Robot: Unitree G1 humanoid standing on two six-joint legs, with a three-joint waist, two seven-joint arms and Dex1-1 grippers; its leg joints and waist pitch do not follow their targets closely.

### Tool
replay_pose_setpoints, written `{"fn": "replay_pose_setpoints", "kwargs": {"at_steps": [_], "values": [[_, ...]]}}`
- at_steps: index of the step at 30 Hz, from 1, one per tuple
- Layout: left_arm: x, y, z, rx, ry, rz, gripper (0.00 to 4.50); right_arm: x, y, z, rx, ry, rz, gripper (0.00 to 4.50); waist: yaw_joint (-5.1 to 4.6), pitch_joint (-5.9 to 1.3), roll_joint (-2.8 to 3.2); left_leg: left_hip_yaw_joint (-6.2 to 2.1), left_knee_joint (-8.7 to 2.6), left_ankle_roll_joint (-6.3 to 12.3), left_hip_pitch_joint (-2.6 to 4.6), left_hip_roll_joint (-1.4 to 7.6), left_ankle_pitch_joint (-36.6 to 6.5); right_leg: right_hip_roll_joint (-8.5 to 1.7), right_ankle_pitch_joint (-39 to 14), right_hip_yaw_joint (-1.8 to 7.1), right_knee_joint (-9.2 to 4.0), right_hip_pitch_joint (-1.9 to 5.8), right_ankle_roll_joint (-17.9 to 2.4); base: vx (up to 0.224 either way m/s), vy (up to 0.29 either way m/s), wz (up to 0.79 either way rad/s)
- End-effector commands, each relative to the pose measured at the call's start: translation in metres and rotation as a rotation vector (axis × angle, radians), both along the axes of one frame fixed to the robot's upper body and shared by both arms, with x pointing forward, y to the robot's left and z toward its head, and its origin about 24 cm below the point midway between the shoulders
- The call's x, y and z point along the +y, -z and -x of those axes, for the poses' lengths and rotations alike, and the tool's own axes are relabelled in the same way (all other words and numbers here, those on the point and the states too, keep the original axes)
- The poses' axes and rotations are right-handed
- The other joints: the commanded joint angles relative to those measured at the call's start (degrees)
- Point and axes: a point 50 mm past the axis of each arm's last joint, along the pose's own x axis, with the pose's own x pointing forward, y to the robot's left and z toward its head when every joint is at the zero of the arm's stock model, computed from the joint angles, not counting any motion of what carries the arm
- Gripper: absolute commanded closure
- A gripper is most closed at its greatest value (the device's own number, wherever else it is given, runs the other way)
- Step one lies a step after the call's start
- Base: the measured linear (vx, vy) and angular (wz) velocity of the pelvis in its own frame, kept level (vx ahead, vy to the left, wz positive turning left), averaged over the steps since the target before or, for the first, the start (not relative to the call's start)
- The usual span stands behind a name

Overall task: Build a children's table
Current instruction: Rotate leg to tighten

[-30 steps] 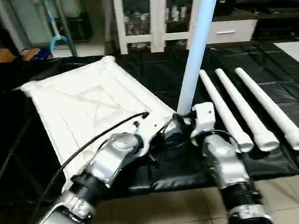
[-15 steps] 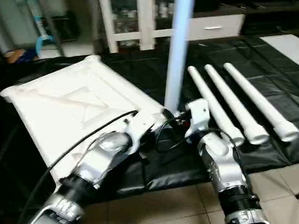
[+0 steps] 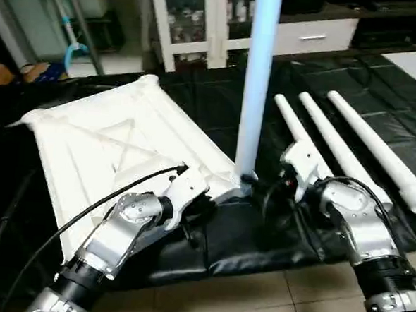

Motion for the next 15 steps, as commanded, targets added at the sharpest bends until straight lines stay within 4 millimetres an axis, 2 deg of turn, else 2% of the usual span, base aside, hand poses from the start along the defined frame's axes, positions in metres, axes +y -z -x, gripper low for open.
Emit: {"fn": "replay_pose_setpoints", "kwargs": {"at_steps": [1,2,3,5,6,7,10,14,15], "values": [[0.000,0.026,0.020,0.143,0.089,-0.075,4.50,0.003,-0.002,0.003,0.035,-0.083,-0.005,0.09,0.93,-3.20,-1.42,-1.33,-4.76,5.76,1.14,4.01,-18.64,-1.56,-12.21,1.26,-3.52,1.48,-12.80,0.000,0.000,0.00],[-0.001,0.026,0.021,0.147,0.107,-0.073,4.50,0.003,-0.003,0.003,0.048,-0.106,-0.005,0.09,1.10,-3.31,-1.44,-1.37,-4.71,5.95,1.06,4.01,-17.70,-1.58,-11.51,1.25,-3.33,1.68,-12.95,0.000,0.000,0.00],[-0.002,0.025,0.023,0.153,0.121,-0.070,4.50,0.001,-0.004,0.004,0.052,-0.126,0.005,0.09,1.86,-3.44,-1.21,-1.30,-4.59,6.36,1.23,4.10,-15.64,-1.50,-9.65,1.25,-3.06,1.60,-13.32,0.000,0.000,0.00],[-0.004,0.024,0.025,0.161,0.139,-0.064,4.50,-0.001,-0.004,0.002,0.055,-0.138,0.022,0.09,2.88,-3.58,-1.24,-1.20,-4.40,7.22,1.27,4.15,-12.05,-1.37,-6.21,1.21,-2.55,1.73,-14.03,0.000,0.000,0.00],[-0.005,0.024,0.026,0.164,0.143,-0.061,4.50,-0.002,-0.003,0.001,0.056,-0.138,0.034,0.09,2.98,-3.61,-1.40,-1.17,-4.38,7.37,1.21,4.13,-11.51,-1.34,-5.97,1.18,-2.51,1.82,-14.15,0.000,0.000,0.00],[-0.006,0.024,0.026,0.166,0.147,-0.059,4.50,-0.004,-0.002,-0.001,0.060,-0.139,0.048,0.09,3.41,-3.65,-1.32,-1.15,-4.32,7.42,1.20,4.07,-10.96,-1.37,-6.28,1.17,-2.40,1.86,-14.30,0.000,0.000,0.00],[-0.006,0.024,0.027,0.168,0.153,-0.058,4.50,-0.005,0.000,-0.001,0.078,-0.161,0.070,0.09,3.91,-3.61,-1.29,-1.04,-4.39,6.61,1.51,4.14,-12.04,-1.18,-7.35,1.25,-2.44,1.68,-14.00,0.000,0.000,0.00],[-0.005,0.023,0.027,0.169,0.155,-0.059,4.50,-0.006,0.002,0.000,0.106,-0.187,0.072,0.09,3.85,-3.61,-1.45,-1.06,-4.49,5.85,1.35,4.07,-13.90,-1.24,-8.27,1.29,-2.48,1.86,-13.74,0.000,0.000,0.00],[-0.004,0.023,0.027,0.170,0.156,-0.061,4.50,-0.007,0.002,0.000,0.112,-0.190,0.069,0.25,3.89,-3.58,-1.32,-1.08,-4.49,5.79,1.36,4.06,-14.03,-1.28,-8.32,1.29,-2.51,1.85,-13.73,0.000,0.000,0.00]]}}
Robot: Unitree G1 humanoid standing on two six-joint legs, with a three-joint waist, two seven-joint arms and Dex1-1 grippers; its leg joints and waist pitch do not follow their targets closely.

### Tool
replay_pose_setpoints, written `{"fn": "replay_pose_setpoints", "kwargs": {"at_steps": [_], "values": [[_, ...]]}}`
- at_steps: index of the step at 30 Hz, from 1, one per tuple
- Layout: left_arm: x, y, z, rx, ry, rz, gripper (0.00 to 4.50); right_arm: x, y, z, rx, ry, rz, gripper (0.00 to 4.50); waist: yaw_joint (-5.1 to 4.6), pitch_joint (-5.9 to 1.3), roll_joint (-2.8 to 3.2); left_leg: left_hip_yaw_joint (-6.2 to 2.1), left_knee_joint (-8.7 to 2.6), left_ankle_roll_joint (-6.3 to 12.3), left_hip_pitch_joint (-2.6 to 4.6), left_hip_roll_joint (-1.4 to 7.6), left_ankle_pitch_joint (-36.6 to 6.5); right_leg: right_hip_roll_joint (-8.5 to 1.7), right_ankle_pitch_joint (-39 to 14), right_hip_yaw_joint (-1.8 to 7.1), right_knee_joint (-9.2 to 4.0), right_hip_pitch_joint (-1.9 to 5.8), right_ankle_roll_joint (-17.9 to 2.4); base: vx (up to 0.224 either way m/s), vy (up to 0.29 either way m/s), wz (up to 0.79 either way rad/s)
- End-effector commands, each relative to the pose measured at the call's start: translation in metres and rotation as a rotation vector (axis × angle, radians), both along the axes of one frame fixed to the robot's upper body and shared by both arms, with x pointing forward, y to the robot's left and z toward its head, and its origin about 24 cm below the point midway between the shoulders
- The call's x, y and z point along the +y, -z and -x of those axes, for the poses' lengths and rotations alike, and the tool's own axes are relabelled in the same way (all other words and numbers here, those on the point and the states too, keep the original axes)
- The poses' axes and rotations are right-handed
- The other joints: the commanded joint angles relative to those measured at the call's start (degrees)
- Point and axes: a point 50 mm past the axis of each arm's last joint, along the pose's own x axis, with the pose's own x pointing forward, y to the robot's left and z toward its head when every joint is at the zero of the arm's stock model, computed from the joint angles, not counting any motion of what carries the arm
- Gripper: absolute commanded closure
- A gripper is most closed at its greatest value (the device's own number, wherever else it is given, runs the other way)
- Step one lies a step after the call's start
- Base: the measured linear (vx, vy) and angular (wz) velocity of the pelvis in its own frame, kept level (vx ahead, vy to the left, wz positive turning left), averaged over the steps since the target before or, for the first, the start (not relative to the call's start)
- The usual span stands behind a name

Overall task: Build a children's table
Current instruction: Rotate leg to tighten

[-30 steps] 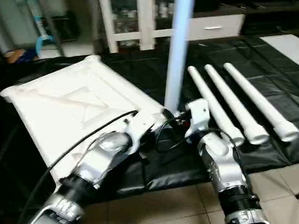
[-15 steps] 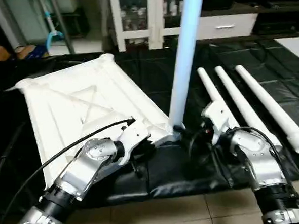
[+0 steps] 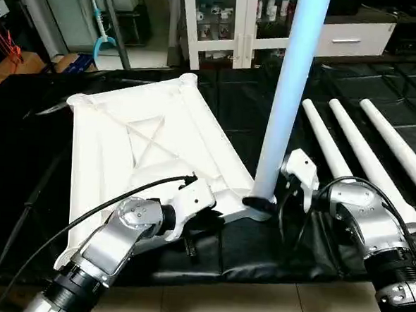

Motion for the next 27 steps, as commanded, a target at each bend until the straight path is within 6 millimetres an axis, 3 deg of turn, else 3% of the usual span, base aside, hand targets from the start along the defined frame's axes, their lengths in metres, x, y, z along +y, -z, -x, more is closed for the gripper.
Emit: {"fn": "replay_pose_setpoints", "kwargs": {"at_steps": [1,7,8,10,13,14,16,27], "values": [[0.0053,0.0251,0.0146,0.127,0.032,-0.083,4.50,0.0005,-0.0041,-0.0024,0.005,-0.021,-0.004,0.43,0.00,-3.43,-1.40,-1.47,-4.80,5.76,1.38,3.94,-14.41,-1.21,-8.20,1.07,-2.69,1.85,-14.12,0.000,0.000,0.00],[0.0066,0.0245,0.0144,0.127,0.033,-0.086,4.50,-0.0048,-0.0053,-0.0027,0.026,-0.011,-0.060,0.89,0.07,-3.47,-1.42,-1.43,-4.70,6.00,1.34,3.95,-13.87,-1.23,-8.53,1.05,-2.70,1.89,-14.23,0.000,0.000,0.00],[0.0066,0.0245,0.0144,0.127,0.033,-0.086,4.50,-0.0049,-0.0053,-0.0026,0.027,-0.010,-0.062,0.89,0.10,-3.44,-1.13,-1.48,-4.72,6.01,1.37,3.94,-13.94,-1.22,-8.55,1.03,-2.66,1.88,-14.24,0.000,0.000,0.00],[0.0068,0.0245,0.0143,0.126,0.034,-0.086,4.50,-0.0054,-0.0056,-0.0023,0.043,-0.003,-0.097,0.98,0.02,-3.53,-1.27,-1.49,-4.67,6.05,1.37,3.95,-13.75,-1.19,-7.72,1.02,-2.64,1.95,-14.30,0.000,0.000,0.00],[0.0053,0.0237,0.0145,0.125,0.041,-0.077,4.50,-0.0050,-0.0049,-0.0015,0.081,0.017,-0.171,1.25,0.07,-3.61,-0.82,-1.51,-4.58,6.42,1.34,3.89,-12.88,-1.13,-6.54,0.90,-2.47,2.03,-14.59,0.000,0.000,0.00],[0.0046,0.0233,0.0149,0.126,0.050,-0.075,4.50,-0.0049,-0.0021,0.0003,0.104,0.013,-0.184,1.40,0.07,-3.64,-0.98,-1.47,-4.55,6.53,1.33,3.91,-12.67,-1.11,-6.16,0.88,-2.49,2.03,-14.69,0.000,0.000,0.00],[0.0045,0.0231,0.0149,0.127,0.052,-0.075,4.50,-0.0052,-0.0006,0.0010,0.107,0.011,-0.179,1.58,0.18,-3.65,-0.74,-1.50,-4.56,6.45,1.34,3.93,-12.61,-1.13,-6.19,0.85,-2.41,1.99,-14.75,0.000,0.000,0.00],[0.0053,0.0218,0.0146,0.132,0.054,-0.077,4.50,-0.0045,0.0038,0.0050,0.131,-0.029,-0.137,2.31,0.21,-3.72,-0.86,-1.44,-4.50,6.16,1.36,3.89,-12.58,-1.12,-5.73,0.79,-2.36,2.05,-14.95,0.000,0.000,0.00]]}}
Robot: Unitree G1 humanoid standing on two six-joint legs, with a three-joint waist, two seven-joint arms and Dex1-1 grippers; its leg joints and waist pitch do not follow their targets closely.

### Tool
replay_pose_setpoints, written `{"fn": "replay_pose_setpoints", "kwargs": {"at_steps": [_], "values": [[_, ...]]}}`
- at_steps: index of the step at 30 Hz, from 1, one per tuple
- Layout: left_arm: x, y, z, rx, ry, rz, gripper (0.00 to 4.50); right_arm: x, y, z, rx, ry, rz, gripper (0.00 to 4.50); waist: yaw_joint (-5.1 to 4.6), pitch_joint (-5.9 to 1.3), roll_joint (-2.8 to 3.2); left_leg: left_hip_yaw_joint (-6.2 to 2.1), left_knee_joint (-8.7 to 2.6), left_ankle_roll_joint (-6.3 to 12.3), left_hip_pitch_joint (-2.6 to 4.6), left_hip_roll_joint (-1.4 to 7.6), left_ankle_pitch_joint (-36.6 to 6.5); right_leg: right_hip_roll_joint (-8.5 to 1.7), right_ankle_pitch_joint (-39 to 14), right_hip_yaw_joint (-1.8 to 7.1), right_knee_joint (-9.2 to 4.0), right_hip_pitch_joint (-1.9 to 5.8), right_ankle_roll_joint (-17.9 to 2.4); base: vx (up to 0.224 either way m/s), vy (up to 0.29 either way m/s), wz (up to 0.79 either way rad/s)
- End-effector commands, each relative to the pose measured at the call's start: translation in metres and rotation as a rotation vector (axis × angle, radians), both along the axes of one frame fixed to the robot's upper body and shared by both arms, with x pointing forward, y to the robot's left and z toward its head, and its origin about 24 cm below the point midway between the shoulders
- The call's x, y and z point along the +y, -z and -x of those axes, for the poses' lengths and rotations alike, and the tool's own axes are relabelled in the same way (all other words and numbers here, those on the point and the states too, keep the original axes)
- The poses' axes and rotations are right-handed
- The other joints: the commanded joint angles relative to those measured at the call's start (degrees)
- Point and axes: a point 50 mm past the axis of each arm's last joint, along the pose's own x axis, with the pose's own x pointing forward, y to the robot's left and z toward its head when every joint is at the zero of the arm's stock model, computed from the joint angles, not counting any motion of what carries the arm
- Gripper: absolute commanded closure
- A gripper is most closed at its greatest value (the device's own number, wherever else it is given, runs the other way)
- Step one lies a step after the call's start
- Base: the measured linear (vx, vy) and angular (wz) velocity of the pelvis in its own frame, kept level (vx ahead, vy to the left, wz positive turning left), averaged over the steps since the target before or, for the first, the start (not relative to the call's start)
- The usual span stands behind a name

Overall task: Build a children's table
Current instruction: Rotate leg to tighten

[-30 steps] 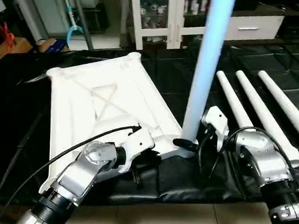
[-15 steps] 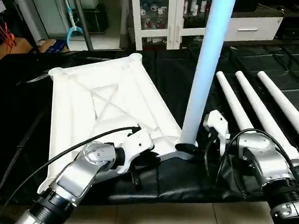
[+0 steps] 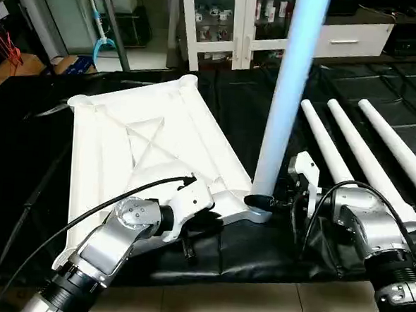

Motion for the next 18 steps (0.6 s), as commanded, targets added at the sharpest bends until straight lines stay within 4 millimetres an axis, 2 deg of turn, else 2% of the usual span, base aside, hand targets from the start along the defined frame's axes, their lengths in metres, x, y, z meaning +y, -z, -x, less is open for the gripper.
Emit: {"fn": "replay_pose_setpoints", "kwargs": {"at_steps": [1,3,8,11,12,13,15,16,18], "values": [[0.004,0.022,0.013,0.120,0.036,-0.072,4.50,-0.001,0.001,0.000,0.006,-0.001,0.013,2.33,0.19,-3.55,-1.15,-1.45,-4.60,6.02,1.34,3.82,-12.69,-1.19,-6.10,0.88,-2.44,2.02,-14.87,0.000,0.000,0.00],[0.004,0.022,0.013,0.121,0.033,-0.074,4.50,0.000,0.002,0.000,0.001,0.002,0.017,2.38,0.14,-3.53,-1.02,-1.47,-4.65,5.82,1.42,3.81,-13.06,-1.13,-6.56,0.87,-2.51,1.96,-14.71,0.000,0.000,0.00],[0.001,0.023,0.013,0.115,0.032,-0.062,4.50,0.005,0.011,-0.007,-0.035,0.147,0.026,2.48,-0.26,-3.36,-1.03,-1.50,-4.89,4.91,1.36,3.76,-15.23,-1.16,-8.73,0.90,-2.72,1.85,-14.24,0.000,0.000,0.00],[-0.006,0.022,0.007,0.094,0.015,-0.040,4.50,0.013,0.023,-0.009,-0.038,0.266,0.021,2.50,-1.23,-2.55,-1.11,-1.78,-5.65,1.67,1.26,3.64,-23.36,-1.22,-18.64,0.87,-3.53,1.61,-11.96,0.000,0.000,0.00],[-0.007,0.022,0.005,0.086,0.007,-0.037,4.50,0.016,0.024,-0.010,-0.041,0.288,0.019,2.51,-1.74,-2.34,-1.17,-2.02,-5.85,-0.38,1.58,3.61,-27.57,-1.22,-23.46,0.88,-3.93,1.26,-10.35,0.000,0.000,0.00],[-0.010,0.021,0.000,0.073,-0.027,-0.034,4.50,0.023,0.028,-0.010,-0.036,0.337,0.008,2.52,-2.32,-2.27,-1.28,-2.29,-5.95,-1.93,1.88,3.55,-30.93,-1.22,-26.17,0.89,-4.20,0.91,-9.34,-0.055,0.000,-0.03],[-0.014,0.020,-0.016,0.047,-0.142,-0.052,4.50,0.037,0.035,-0.013,-0.032,0.471,0.003,2.53,-2.95,-1.95,-1.17,-2.46,-6.06,-3.40,2.13,3.40,-33.77,-1.20,-29.72,0.89,-4.67,0.36,-7.71,-0.062,0.002,-0.03],[-0.014,0.021,-0.023,0.045,-0.222,-0.067,4.50,0.042,0.038,-0.015,-0.026,0.537,0.008,2.53,-3.40,-1.94,-1.30,-2.88,-6.15,-4.24,2.15,3.32,-36.03,-1.25,-32.49,0.53,-4.87,0.46,-6.36,-0.076,0.008,-0.04],[-0.016,0.020,-0.039,0.029,-0.379,-0.071,4.50,0.058,0.043,-0.016,-0.018,0.638,0.006,2.54,-4.04,-1.60,-1.02,-3.08,-6.25,-5.01,2.39,3.20,-38.89,-1.07,-34.96,0.22,-5.20,-0.05,-5.09,-0.083,0.009,-0.02]]}}
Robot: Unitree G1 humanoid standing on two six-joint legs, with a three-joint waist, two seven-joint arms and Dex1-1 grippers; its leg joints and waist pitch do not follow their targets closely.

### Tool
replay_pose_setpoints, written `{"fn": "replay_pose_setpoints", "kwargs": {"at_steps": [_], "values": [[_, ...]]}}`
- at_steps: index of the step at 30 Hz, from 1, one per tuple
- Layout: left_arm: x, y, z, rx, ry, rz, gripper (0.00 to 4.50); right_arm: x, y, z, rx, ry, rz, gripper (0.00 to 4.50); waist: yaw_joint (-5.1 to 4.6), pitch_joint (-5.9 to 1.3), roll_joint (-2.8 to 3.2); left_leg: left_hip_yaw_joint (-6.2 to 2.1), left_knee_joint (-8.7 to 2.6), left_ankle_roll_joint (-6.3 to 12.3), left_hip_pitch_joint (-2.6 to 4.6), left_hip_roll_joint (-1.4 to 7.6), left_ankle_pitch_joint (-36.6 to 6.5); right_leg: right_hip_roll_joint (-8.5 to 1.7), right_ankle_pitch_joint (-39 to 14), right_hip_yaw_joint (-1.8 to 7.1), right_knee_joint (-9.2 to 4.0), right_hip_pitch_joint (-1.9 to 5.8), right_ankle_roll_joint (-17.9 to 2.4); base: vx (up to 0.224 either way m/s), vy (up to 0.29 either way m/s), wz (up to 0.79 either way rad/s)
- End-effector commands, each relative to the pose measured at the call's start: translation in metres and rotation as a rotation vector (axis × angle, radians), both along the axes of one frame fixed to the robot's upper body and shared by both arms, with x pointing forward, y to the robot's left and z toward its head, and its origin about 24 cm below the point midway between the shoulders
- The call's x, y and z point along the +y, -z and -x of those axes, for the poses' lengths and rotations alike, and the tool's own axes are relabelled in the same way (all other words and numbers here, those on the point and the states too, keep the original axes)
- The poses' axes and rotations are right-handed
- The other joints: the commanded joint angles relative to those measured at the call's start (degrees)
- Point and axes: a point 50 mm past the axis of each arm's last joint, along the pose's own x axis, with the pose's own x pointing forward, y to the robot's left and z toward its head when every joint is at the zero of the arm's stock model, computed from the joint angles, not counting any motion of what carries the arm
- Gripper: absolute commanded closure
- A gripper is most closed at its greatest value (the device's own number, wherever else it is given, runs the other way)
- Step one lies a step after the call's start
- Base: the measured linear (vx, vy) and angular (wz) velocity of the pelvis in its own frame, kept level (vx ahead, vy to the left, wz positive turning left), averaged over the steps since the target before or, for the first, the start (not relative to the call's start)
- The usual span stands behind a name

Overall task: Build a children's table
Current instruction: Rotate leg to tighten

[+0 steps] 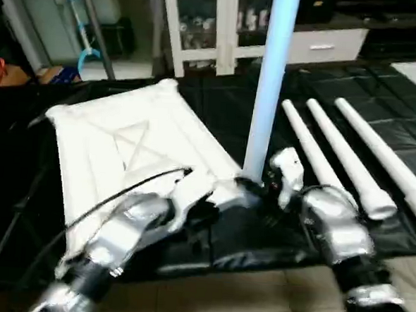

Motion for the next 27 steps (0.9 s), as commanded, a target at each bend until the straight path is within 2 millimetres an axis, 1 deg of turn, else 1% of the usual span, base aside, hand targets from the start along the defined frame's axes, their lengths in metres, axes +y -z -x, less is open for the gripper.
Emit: {"fn": "replay_pose_setpoints", "kwargs": {"at_steps": [1,2,3,4,5,6,7,8,9,10,11,12,13,14,15,16,17,18,19,20,21,22,23,24,25,26,27], "values": [[0.002,0.011,-0.013,0.005,-0.191,-0.061,4.50,0.027,0.019,0.005,0.107,0.126,-0.043,2.54,-1.19,-1.40,-0.68,-2.80,-5.74,-5.29,3.19,2.69,-43.21,-0.51,-37.83,-0.94,-6.53,-0.95,-3.92,-0.095,0.006,0.04],[0.001,0.010,-0.015,-0.002,-0.204,-0.059,4.50,0.030,0.018,0.004,0.102,0.150,-0.052,2.54,-1.30,-1.30,-0.56,-2.98,-5.78,-5.21,3.21,2.61,-44.06,-0.55,-38.63,-1.35,-6.75,-0.85,-3.23,-0.095,0.006,0.04],[0.001,0.009,-0.017,-0.008,-0.213,-0.058,4.50,0.035,0.016,0.004,0.088,0.158,-0.060,2.54,-1.63,-1.22,-0.34,-3.41,-6.74,-5.41,2.75,2.87,-46.43,-0.23,-37.83,-2.19,-6.45,0.11,-2.26,-0.078,0.016,-0.02],[0.001,0.009,-0.017,-0.008,-0.213,-0.058,4.50,0.035,0.016,0.004,0.088,0.158,-0.060,2.54,-1.55,-1.10,-0.06,-3.42,-7.57,-5.78,2.61,3.16,-48.20,0.13,-36.01,-2.59,-6.11,0.66,-2.22,-0.065,0.020,-0.01],[0.000,0.007,-0.019,-0.027,-0.210,-0.058,4.50,0.045,0.010,0.004,0.042,0.130,-0.060,2.54,-0.96,-0.98,1.01,-2.91,-10.52,-6.82,1.27,4.25,-51.94,0.98,-27.43,-2.95,-2.62,2.96,-4.12,-0.065,0.020,-0.01],[0.000,0.006,-0.020,-0.031,-0.205,-0.056,4.50,0.049,0.006,0.003,0.022,0.115,-0.074,2.54,0.48,-1.02,0.87,-1.95,-13.81,-7.30,-0.54,5.38,-53.46,1.43,-17.89,-1.77,2.68,5.11,-5.40,-0.106,-0.004,0.09],[0.000,0.005,-0.020,-0.036,-0.197,-0.055,4.50,0.051,0.003,0.003,0.010,0.101,-0.096,2.54,1.16,-1.33,-0.33,0.34,-13.90,-7.67,1.09,4.66,-50.24,1.73,-17.76,-0.91,2.28,3.37,-6.15,-0.071,-0.056,0.12],[0.000,0.005,-0.020,-0.039,-0.193,-0.056,4.50,0.052,0.002,0.002,0.006,0.093,-0.106,2.54,1.00,-1.70,-1.51,0.19,-10.85,-7.42,2.44,3.46,-45.77,0.50,-27.00,0.11,-1.22,1.58,-5.61,-0.071,-0.056,0.12],[0.000,0.005,-0.020,-0.041,-0.188,-0.056,4.50,0.053,-0.001,0.002,0.001,0.080,-0.123,2.54,0.92,-1.47,-3.59,-1.55,4.32,-0.43,6.84,-0.11,-18.51,-7.28,-56.29,2.78,-11.22,-4.48,-3.21,-0.029,-0.079,0.10],[0.000,0.005,-0.019,-0.044,-0.176,-0.056,4.50,0.054,-0.004,0.002,-0.010,0.046,-0.131,2.54,0.63,-0.97,-2.98,-3.54,2.60,1.18,1.42,0.75,-11.97,-8.67,-54.62,3.89,-8.69,0.71,-3.62,0.042,0.003,-0.36],[0.002,0.007,-0.017,-0.034,-0.159,-0.047,4.50,0.053,-0.009,0.003,-0.022,-0.017,-0.149,2.54,2.28,-2.14,-0.32,-4.57,-3.63,-0.62,-1.39,2.48,-8.81,-4.20,-37.85,1.08,-5.01,4.11,-4.13,0.042,0.003,-0.36],[0.002,0.008,-0.016,-0.030,-0.159,-0.045,4.50,0.052,-0.010,0.003,-0.023,-0.031,-0.158,2.54,1.97,-1.77,-1.20,-4.15,-4.55,-0.16,0.43,3.43,-15.56,-1.78,-30.09,0.23,-4.69,1.28,-5.43,0.057,0.051,-0.27],[0.003,0.009,-0.015,-0.030,-0.151,-0.048,4.50,0.050,-0.011,0.003,-0.025,-0.044,-0.163,1.98,1.24,-2.54,0.10,-4.18,-4.71,-0.94,1.80,3.63,-22.36,-0.41,-15.80,0.31,-2.97,0.94,-10.04,-0.034,0.009,0.21],[0.003,0.009,-0.015,-0.030,-0.151,-0.048,4.50,0.050,-0.011,0.003,-0.025,-0.044,-0.163,1.98,1.04,-2.17,0.34,-3.89,-5.25,-1.13,1.58,3.60,-25.37,-0.18,-12.21,0.19,-2.83,1.07,-11.86,-0.034,0.009,0.21],[0.005,0.011,-0.012,-0.026,-0.125,-0.049,4.50,0.044,-0.014,0.002,-0.036,-0.064,-0.158,1.84,0.21,-1.47,-0.15,-3.70,-5.95,-0.69,1.27,3.21,-33.54,-0.61,-16.61,-0.43,-3.62,1.81,-11.50,0.000,0.000,0.00],[0.008,0.012,-0.009,-0.020,-0.100,-0.048,4.50,0.038,-0.017,0.001,-0.048,-0.086,-0.147,1.81,-0.08,-1.31,-0.24,-3.75,-6.02,-0.88,1.53,3.17,-36.02,-0.73,-20.60,-0.70,-4.01,1.69,-10.37,0.000,0.000,0.00],[0.010,0.013,-0.004,-0.011,-0.053,-0.039,4.50,0.027,-0.021,-0.001,-0.062,-0.111,-0.134,1.73,-0.87,-1.18,-0.73,-3.67,-5.77,-1.04,1.65,2.79,-37.75,-1.03,-27.14,-0.95,-4.75,1.42,-8.07,0.000,0.000,0.00],[0.010,0.013,-0.004,-0.011,-0.053,-0.039,4.50,0.027,-0.021,-0.001,-0.062,-0.111,-0.134,1.63,-1.04,-1.17,-0.65,-3.87,-5.74,-1.14,1.63,2.86,-37.84,-1.39,-29.41,-0.97,-4.91,1.45,-7.23,0.000,0.000,0.00],[0.012,0.014,-0.001,-0.001,-0.032,-0.038,4.50,0.020,-0.023,-0.002,-0.063,-0.136,-0.125,1.50,-1.58,-1.21,-0.41,-3.93,-5.65,-1.27,1.42,2.84,-37.01,-1.65,-30.84,-0.87,-5.12,1.31,-6.54,0.000,0.000,0.00],[0.014,0.015,0.002,0.002,-0.011,-0.041,4.50,0.014,-0.025,-0.002,-0.063,-0.165,-0.110,1.41,-1.79,-1.22,-0.46,-4.02,-5.78,-1.28,1.30,2.92,-36.74,-1.75,-30.95,-0.84,-5.20,1.39,-6.42,0.000,0.000,0.00],[0.015,0.015,0.004,0.004,0.001,-0.044,4.50,0.010,-0.027,-0.002,-0.064,-0.185,-0.099,1.41,-1.91,-1.36,-0.53,-4.02,-5.69,-0.99,1.27,2.95,-35.86,-1.82,-30.34,-0.73,-5.21,1.42,-6.48,0.000,0.000,0.00],[0.016,0.015,0.006,0.009,0.021,-0.042,4.50,0.003,-0.029,-0.001,-0.062,-0.221,-0.080,1.34,-1.93,-1.45,-0.81,-3.85,-5.67,-0.38,1.08,3.00,-33.84,-1.88,-28.80,-0.51,-5.21,1.53,-7.13,0.000,0.000,0.00],[0.018,0.015,0.010,0.012,0.050,-0.038,4.50,-0.005,-0.032,0.000,-0.060,-0.268,-0.056,1.22,-1.91,-1.36,-0.74,-3.77,-5.69,0.27,0.72,3.09,-32.27,-1.98,-27.83,-0.36,-5.02,1.60,-7.84,0.000,0.000,0.00],[0.019,0.014,0.012,0.011,0.063,-0.036,4.50,-0.009,-0.033,0.001,-0.060,-0.286,-0.047,1.22,-1.89,-1.35,-0.80,-3.73,-5.70,0.53,0.59,3.13,-31.78,-1.98,-27.67,-0.35,-4.99,1.68,-8.04,0.000,0.000,0.00],[0.020,0.014,0.014,0.014,0.083,-0.028,4.50,-0.012,-0.035,0.002,-0.060,-0.307,-0.040,1.01,-1.78,-1.43,-0.81,-3.60,-5.63,0.94,0.48,3.15,-30.41,-1.96,-27.02,-0.25,-4.87,1.64,-8.41,0.000,0.000,0.00],[0.020,0.013,0.015,0.016,0.095,-0.023,4.50,-0.013,-0.036,0.002,-0.060,-0.320,-0.036,0.96,-1.68,-1.50,-0.79,-3.57,-5.60,1.08,0.50,3.22,-29.67,-2.01,-26.31,-0.16,-4.82,1.67,-8.71,0.000,0.000,0.00],[0.021,0.013,0.019,0.025,0.123,-0.016,4.50,-0.017,-0.037,0.004,-0.055,-0.352,-0.021,0.89,-1.59,-1.59,-1.10,-3.46,-5.52,1.55,0.36,3.31,-27.94,-2.00,-24.26,-0.04,-4.63,1.70,-9.63,0.000,0.000,0.00]]}}
